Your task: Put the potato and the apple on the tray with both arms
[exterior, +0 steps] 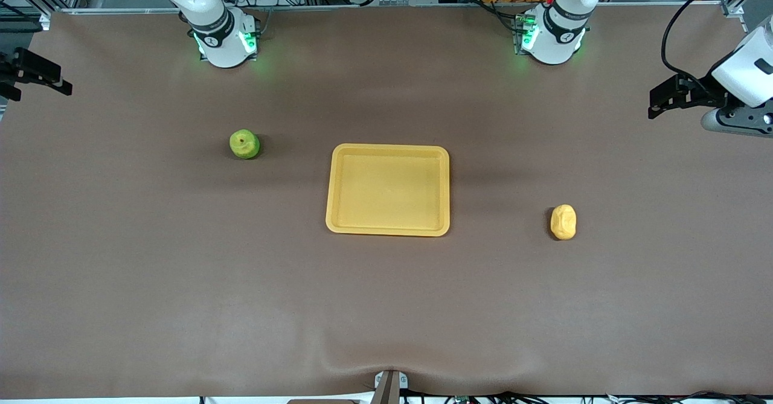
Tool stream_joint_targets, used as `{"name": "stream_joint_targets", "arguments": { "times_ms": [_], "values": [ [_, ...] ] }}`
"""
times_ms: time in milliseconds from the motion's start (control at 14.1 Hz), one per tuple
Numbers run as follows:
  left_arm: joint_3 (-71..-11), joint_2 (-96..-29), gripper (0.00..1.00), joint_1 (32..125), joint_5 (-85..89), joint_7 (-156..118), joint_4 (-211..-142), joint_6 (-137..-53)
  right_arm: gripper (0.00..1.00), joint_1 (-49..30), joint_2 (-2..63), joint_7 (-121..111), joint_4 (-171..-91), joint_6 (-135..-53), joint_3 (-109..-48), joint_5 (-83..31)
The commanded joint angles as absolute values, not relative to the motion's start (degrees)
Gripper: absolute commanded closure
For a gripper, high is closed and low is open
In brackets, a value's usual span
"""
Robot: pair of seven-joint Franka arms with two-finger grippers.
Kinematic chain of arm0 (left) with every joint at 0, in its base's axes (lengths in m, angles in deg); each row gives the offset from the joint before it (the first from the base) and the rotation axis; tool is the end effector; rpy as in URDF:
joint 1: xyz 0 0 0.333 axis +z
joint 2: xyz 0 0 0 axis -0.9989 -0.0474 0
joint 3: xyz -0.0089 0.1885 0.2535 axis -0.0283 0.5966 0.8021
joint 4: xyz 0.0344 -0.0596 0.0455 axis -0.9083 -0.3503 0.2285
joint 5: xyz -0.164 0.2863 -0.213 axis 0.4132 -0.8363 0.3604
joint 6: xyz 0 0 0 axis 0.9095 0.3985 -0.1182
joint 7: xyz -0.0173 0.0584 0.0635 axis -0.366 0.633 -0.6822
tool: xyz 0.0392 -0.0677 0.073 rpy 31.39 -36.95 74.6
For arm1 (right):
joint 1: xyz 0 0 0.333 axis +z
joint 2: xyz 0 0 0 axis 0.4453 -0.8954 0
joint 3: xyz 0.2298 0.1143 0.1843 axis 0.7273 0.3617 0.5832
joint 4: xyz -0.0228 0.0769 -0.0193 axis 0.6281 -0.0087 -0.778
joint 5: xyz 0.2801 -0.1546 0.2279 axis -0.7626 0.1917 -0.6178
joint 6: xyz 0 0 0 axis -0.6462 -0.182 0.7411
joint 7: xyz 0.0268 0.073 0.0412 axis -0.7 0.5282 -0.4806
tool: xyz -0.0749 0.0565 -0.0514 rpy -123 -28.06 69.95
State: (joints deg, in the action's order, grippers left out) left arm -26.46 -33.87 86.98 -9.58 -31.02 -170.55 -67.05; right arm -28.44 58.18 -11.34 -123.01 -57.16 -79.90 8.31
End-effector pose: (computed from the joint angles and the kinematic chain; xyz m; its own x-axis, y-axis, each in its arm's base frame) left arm 0.5360 -0.0358 0.6225 0.9849 -0.1707 -0.0291 -0.1720 -0.9840 -0.0474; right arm 0.5062 -0.0727 0.6382 0.9891 0.0625 -0.1331 0.0513 -0.9950 -0.0863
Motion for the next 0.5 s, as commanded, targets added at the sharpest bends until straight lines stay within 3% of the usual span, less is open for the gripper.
{"name": "stream_joint_targets", "arguments": {
  "times_ms": [0,427],
  "values": [
    [-26.54,-33.95,0.0,86.85,-9.98,-31.56,-169.92,-66.3,0.0,-29.87,54.86,-11.74,-122.09,-57.41,-79.71,7.85],
    [-29.35,-35.0,0.0,85.7,-13.93,-31.82,-170.89,-66.04,0.0,-29.87,49.42,-11.74,-122.26,-57.85,-79.71,8.03]
  ]
}}
